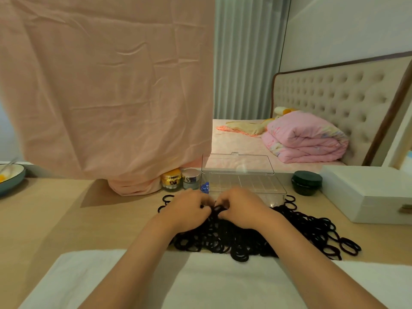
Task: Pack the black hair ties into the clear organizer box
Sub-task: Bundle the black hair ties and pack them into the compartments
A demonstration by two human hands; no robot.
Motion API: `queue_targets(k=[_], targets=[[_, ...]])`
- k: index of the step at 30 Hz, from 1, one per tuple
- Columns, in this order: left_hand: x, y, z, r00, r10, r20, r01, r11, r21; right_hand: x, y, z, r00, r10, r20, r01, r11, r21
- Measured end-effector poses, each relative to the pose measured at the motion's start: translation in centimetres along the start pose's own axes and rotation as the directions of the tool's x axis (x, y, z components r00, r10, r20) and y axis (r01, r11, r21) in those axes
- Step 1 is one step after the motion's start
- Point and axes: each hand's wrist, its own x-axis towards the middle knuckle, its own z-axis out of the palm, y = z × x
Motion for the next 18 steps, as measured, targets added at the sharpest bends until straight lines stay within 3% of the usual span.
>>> queue_targets(k=[3,7,10,13,16,18], targets=[[0.2,0.7,-0.3,1.000,-0.018,0.025,0.025,0.965,-0.263,-0.1,0.7,-0.9,0.999,0.027,-0.022,-0.021,0.972,0.233],[0.5,0.9,-0.4,0.995,-0.025,-0.095,-0.012,0.930,-0.368,-0.3,1.4,-1.8,0.996,0.085,0.004,-0.074,0.848,0.525],[0.3,0.4,-0.9,0.998,-0.035,-0.055,0.007,0.893,-0.449,-0.5,1.4,-2.1,0.994,0.095,0.056,-0.107,0.738,0.666],[0.2,-0.1,-1.4,0.999,-0.028,0.032,0.039,0.905,-0.423,-0.7,1.7,-2.0,0.988,0.067,0.136,-0.143,0.708,0.692],[0.1,-0.5,-1.9,0.996,-0.058,0.072,0.079,0.938,-0.338,-1.0,2.1,-2.3,0.980,0.063,0.189,-0.159,0.820,0.550],[0.1,-0.7,-2.1,0.995,-0.099,0.013,0.097,0.927,-0.362,-1.2,2.3,-2.8,0.984,0.087,0.153,-0.153,0.852,0.500]])
